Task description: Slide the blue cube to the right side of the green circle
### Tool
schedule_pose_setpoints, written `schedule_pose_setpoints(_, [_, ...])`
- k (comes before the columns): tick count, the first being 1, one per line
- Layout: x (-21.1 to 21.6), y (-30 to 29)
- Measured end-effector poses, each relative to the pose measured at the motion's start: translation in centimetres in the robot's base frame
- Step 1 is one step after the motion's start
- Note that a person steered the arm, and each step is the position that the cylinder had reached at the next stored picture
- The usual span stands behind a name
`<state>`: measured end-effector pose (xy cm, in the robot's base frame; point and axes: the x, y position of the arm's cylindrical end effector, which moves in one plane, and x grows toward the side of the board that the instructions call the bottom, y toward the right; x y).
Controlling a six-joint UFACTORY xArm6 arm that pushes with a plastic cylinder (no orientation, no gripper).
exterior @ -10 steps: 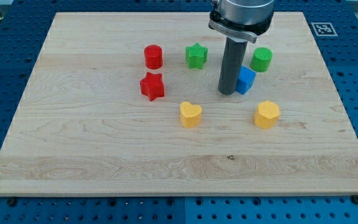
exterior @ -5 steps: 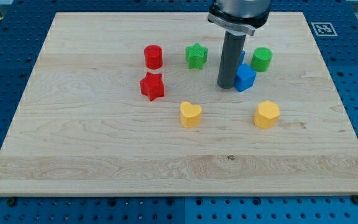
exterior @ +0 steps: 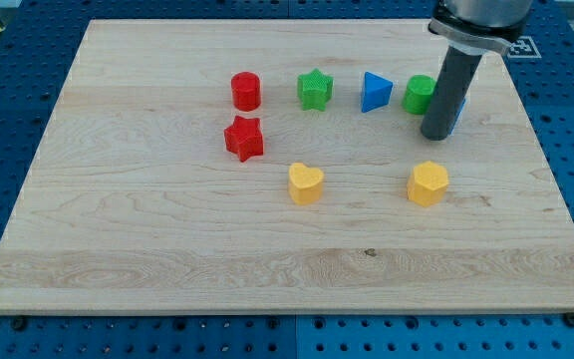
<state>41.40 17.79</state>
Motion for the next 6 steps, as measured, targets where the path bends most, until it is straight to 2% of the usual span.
schedule_pose_setpoints(4, [-2.8,0.2])
schedule_pose_setpoints(6, [3.4,-8.8])
